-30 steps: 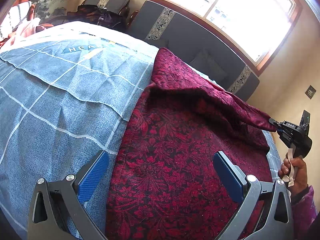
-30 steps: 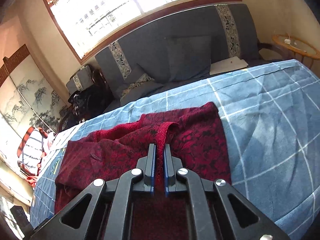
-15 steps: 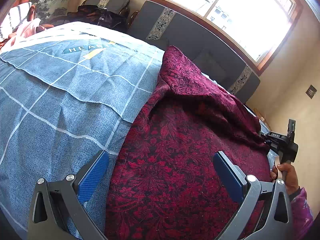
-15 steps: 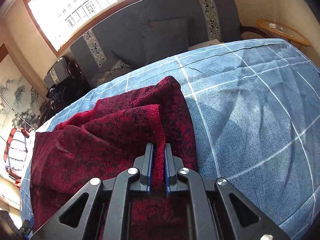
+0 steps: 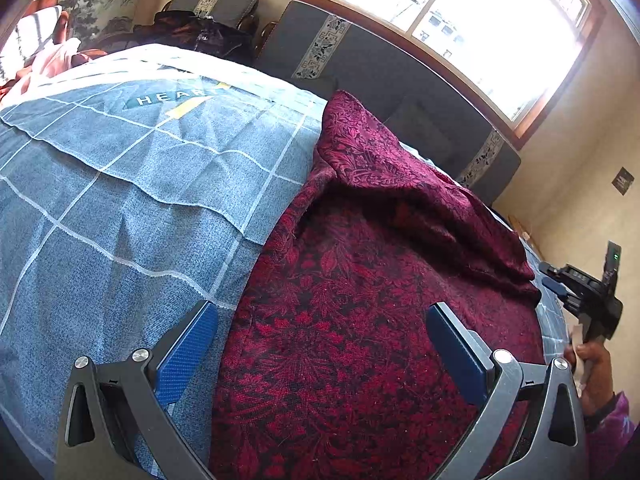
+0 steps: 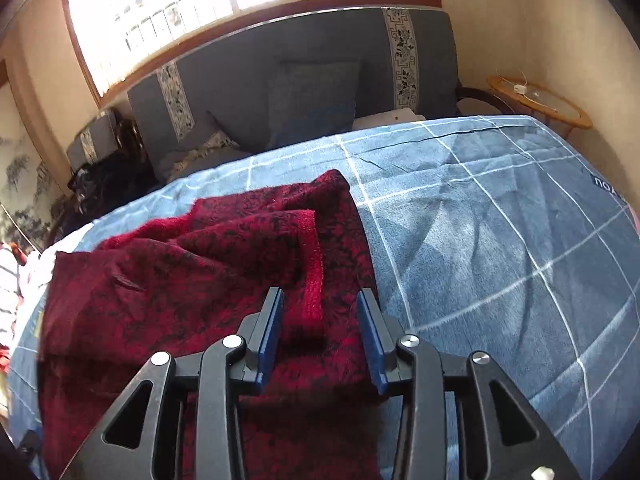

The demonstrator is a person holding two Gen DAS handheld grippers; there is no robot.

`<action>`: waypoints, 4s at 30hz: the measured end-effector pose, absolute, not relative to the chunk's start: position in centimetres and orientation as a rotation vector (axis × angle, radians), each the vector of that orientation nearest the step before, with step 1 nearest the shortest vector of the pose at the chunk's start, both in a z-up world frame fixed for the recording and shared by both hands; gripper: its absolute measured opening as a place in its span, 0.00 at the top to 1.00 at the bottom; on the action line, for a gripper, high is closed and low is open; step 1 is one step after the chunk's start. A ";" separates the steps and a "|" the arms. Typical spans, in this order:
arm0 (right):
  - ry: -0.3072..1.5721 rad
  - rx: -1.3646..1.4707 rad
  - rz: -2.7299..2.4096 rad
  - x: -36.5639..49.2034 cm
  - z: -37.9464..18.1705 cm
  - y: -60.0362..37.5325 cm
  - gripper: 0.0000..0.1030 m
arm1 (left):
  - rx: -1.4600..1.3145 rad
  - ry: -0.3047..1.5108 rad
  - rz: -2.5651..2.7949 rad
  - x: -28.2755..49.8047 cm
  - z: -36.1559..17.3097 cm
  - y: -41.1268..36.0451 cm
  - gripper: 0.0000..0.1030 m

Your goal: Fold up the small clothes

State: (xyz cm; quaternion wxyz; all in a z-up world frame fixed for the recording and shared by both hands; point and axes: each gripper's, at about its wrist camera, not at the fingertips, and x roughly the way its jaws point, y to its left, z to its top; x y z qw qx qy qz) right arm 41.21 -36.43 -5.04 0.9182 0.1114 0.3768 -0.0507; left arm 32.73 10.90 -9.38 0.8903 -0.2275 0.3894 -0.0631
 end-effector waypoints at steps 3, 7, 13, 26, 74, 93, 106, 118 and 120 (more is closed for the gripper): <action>0.724 0.332 0.021 35.3 -3.1 -35.8 0.54 | -0.471 0.809 -0.132 32.7 -9.4 10.9 0.00; 0.719 0.340 0.193 26.5 -2.5 -33.0 0.47 | -0.447 0.822 -0.137 32.7 -9.3 10.8 0.00; 0.688 0.277 0.345 14.8 -3.2 -30.4 0.42 | -0.348 0.756 -0.066 28.8 -7.7 10.3 0.00; 0.239 0.101 0.297 5.2 14.8 -33.7 0.42 | -0.333 0.334 -0.155 24.9 13.4 10.2 0.00; 0.896 0.191 0.114 9.1 -4.2 -34.9 0.14 | 0.093 0.923 0.025 16.9 -5.8 4.5 0.00; 0.954 0.212 0.040 10.8 -7.2 -36.4 0.14 | 0.139 0.989 0.020 18.2 -8.5 4.7 0.00; 0.983 0.262 0.082 11.1 -8.6 -37.3 0.14 | -0.078 1.097 -0.262 19.3 -9.1 7.4 0.02; 1.004 0.368 0.149 11.3 -9.5 -38.3 0.14 | -0.637 1.109 -0.606 21.0 -9.7 15.6 0.08; 1.011 0.367 0.184 11.3 -9.6 -38.0 0.14 | -0.703 1.110 -0.675 20.9 -10.0 16.2 0.08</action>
